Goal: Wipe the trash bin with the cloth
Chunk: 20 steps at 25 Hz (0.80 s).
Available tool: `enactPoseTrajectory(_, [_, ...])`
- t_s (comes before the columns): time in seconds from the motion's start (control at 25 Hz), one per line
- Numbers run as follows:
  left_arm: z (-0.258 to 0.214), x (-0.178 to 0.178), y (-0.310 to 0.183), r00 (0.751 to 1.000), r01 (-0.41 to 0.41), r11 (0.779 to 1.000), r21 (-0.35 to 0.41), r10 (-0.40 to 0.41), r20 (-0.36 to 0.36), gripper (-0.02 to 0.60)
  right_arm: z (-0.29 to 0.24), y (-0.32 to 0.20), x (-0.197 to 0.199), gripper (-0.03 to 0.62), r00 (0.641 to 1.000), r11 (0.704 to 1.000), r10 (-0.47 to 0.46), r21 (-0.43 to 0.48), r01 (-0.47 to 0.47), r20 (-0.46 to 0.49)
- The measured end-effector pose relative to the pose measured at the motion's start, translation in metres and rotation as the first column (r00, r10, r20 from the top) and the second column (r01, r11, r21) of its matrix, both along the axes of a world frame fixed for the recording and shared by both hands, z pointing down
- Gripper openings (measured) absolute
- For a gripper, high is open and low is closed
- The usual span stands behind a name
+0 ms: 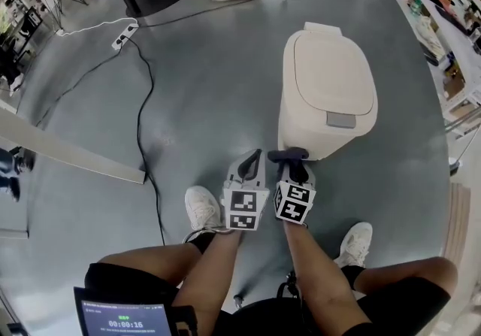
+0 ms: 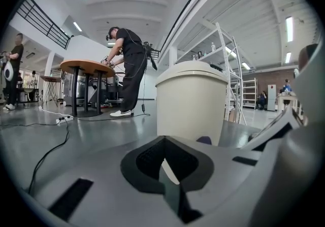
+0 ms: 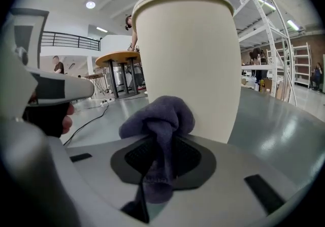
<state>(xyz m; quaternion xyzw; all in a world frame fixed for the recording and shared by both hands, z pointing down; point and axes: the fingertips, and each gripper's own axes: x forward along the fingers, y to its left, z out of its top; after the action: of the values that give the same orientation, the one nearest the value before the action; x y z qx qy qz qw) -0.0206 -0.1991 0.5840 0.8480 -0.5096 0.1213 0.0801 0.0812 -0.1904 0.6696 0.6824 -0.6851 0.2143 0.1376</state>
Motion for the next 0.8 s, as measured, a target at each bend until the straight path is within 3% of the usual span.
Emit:
enactPoseTrajectory(0.4, [0.017, 0.018, 0.008, 0.999, -0.047, 0.997, -0.054, 0.048, 0.012, -0.003, 0.001, 0.003, 0.046, 0.081, 0.996, 0.996, 0.090, 0.021, -0.090, 0.005])
enactPoseTrajectory(0.8, [0.029, 0.048, 0.015, 0.995, -0.099, 0.991, -0.092, 0.101, 0.025, -0.003, 0.020, 0.009, 0.102, 0.081, 0.988, 0.987, 0.151, -0.043, -0.152, -0.027])
